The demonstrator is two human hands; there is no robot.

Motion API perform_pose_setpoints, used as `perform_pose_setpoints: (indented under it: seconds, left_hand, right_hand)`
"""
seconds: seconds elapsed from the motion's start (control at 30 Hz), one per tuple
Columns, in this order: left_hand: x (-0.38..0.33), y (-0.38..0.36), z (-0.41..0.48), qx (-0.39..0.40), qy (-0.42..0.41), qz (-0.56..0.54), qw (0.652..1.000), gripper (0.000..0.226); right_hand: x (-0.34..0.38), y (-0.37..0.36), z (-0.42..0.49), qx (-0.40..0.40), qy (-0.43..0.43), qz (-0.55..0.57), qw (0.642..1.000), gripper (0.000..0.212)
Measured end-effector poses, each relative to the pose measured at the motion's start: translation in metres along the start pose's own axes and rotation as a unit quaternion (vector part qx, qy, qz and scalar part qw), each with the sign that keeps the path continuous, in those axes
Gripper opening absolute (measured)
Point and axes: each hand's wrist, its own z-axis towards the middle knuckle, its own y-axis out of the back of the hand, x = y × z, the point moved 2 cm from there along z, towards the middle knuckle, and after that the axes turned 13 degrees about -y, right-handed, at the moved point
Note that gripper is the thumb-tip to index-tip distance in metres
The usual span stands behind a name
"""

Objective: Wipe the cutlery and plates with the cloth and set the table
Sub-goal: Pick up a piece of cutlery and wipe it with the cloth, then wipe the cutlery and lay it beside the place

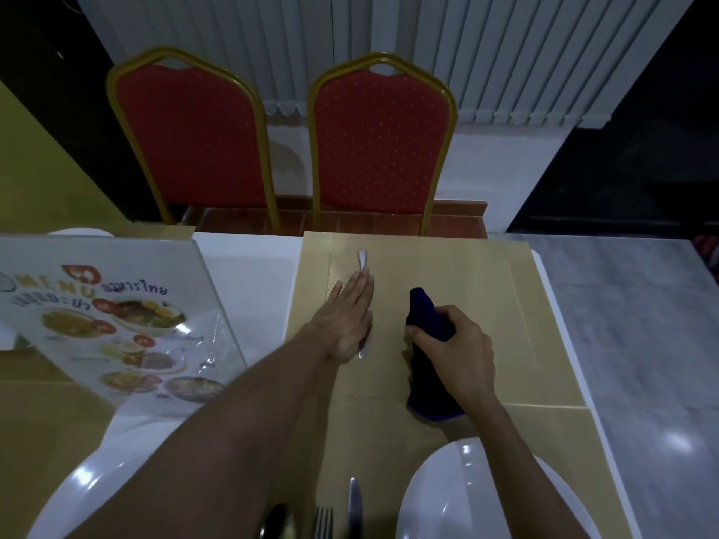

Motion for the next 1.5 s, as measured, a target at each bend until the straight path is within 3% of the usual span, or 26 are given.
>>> perform_pose_setpoints:
  seconds: [0.23,0.4,0.53,0.63,0.7,0.77,0.87,0.97,1.03,1.1,1.17,1.27,1.4,1.5]
  left_hand:
    - [-0.029,0.013,-0.028,-0.057,0.012,-0.082,0.995,0.061]
    - [-0.081,0.018,-0.115,-0.226,-0.018,-0.236,0.945,0.051]
    - [-0.097,0.001,-0.224,-0.315,0.080,-0.274,0.905,0.035]
    - [-0.085,-0.019,-0.298,-0.351,0.188,-0.201,0.895,0.027]
    - [-0.074,-0.028,-0.337,-0.337,0.262,-0.125,0.896,0.017]
    - [-0.063,-0.034,-0.365,-0.256,0.350,-0.044,0.900,0.017]
    - [-0.050,-0.039,-0.392,-0.117,0.422,-0.040,0.898,0.029]
    - [-0.046,-0.030,-0.398,-0.064,0.412,-0.051,0.908,0.034]
    - [-0.057,-0.016,-0.396,-0.114,0.389,-0.148,0.902,0.019]
    - [-0.078,0.001,-0.397,-0.192,0.350,-0.351,0.847,0.003]
    - [-0.104,0.020,-0.394,-0.205,0.291,-0.470,0.808,0.007]
    - [-0.140,0.041,-0.399,-0.218,0.239,-0.489,0.810,0.021]
    - [-0.151,0.063,-0.412,-0.266,0.209,-0.488,0.805,0.025]
    - [-0.147,0.082,-0.414,-0.299,0.202,-0.520,0.774,0.025]
  right_hand:
    - [0.013,0.005,-0.020,0.012,0.031,-0.012,0.999,0.042]
    - [0.027,0.014,-0.049,-0.016,0.047,0.006,0.999,0.049]
    - [0.037,0.010,-0.095,-0.027,0.052,0.034,0.998,0.049]
    - [0.040,0.004,-0.126,-0.021,0.064,0.051,0.996,0.049]
    - [0.040,-0.001,-0.146,-0.008,0.064,0.054,0.996,0.049]
    - [0.040,-0.006,-0.167,0.011,0.062,0.057,0.996,0.049]
    - [0.041,-0.015,-0.195,0.031,0.066,0.050,0.996,0.049]
    - [0.042,-0.026,-0.219,0.060,0.070,0.028,0.995,0.049]
    - [0.046,-0.034,-0.239,0.078,0.086,-0.004,0.993,0.052]
    - [0.056,-0.046,-0.266,0.073,0.159,-0.053,0.983,0.056]
    - [0.065,-0.063,-0.295,0.061,0.267,-0.144,0.951,0.062]
    - [0.081,-0.071,-0.319,-0.006,0.392,-0.253,0.884,0.073]
    - [0.103,-0.056,-0.323,-0.103,0.367,-0.252,0.889,0.070]
    - [0.098,-0.064,-0.342,-0.098,0.389,-0.257,0.879,0.077]
